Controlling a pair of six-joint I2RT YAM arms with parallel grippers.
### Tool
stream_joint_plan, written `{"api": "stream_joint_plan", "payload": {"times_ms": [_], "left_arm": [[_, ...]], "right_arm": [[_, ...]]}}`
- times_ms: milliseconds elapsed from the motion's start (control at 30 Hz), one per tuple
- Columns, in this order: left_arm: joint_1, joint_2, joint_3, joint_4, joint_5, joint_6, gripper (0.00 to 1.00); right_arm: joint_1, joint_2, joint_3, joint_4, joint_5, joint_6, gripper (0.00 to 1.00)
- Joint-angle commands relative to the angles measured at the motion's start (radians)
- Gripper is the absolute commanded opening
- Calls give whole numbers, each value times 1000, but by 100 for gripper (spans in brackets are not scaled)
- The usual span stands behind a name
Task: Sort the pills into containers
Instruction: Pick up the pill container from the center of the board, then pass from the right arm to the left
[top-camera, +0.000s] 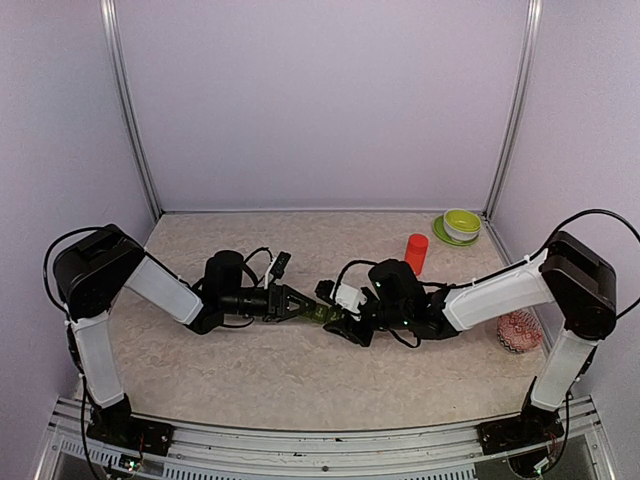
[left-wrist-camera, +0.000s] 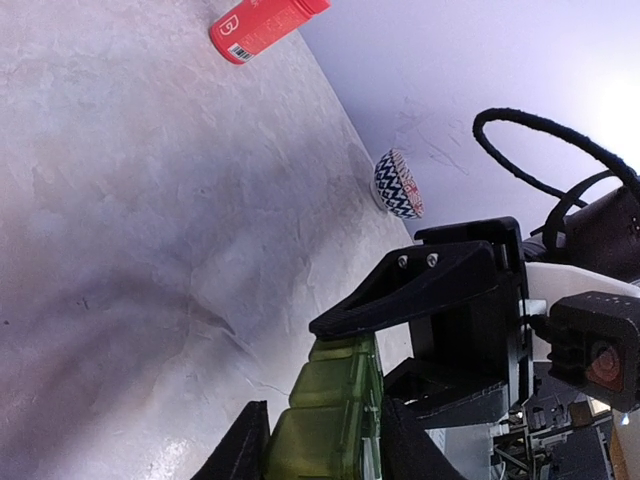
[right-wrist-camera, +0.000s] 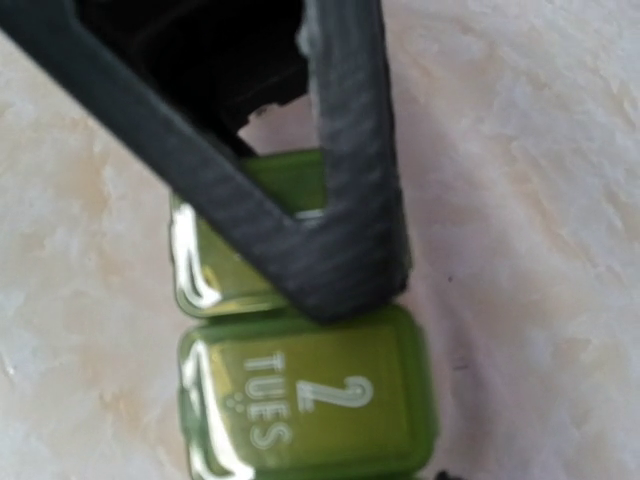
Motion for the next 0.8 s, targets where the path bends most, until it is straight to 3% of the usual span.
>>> {"api": "stream_joint_plan", "payload": {"times_ms": [0,167,467,767], "left_arm": [[-3,15,-2,25,33,-1,34],[-3,15,-3,33,36,-6,27],[-2,-3,-14,51,34,-2,24],[-3,-27,-42,154,57,-28,24]], "right_arm": [[15,-39,-12,40,55,-14,43],[22,-42,-15,50,74,-16,48],[23,-97,-41,53,36,38,72],[2,-232,-115,106,-150,280,81]]}}
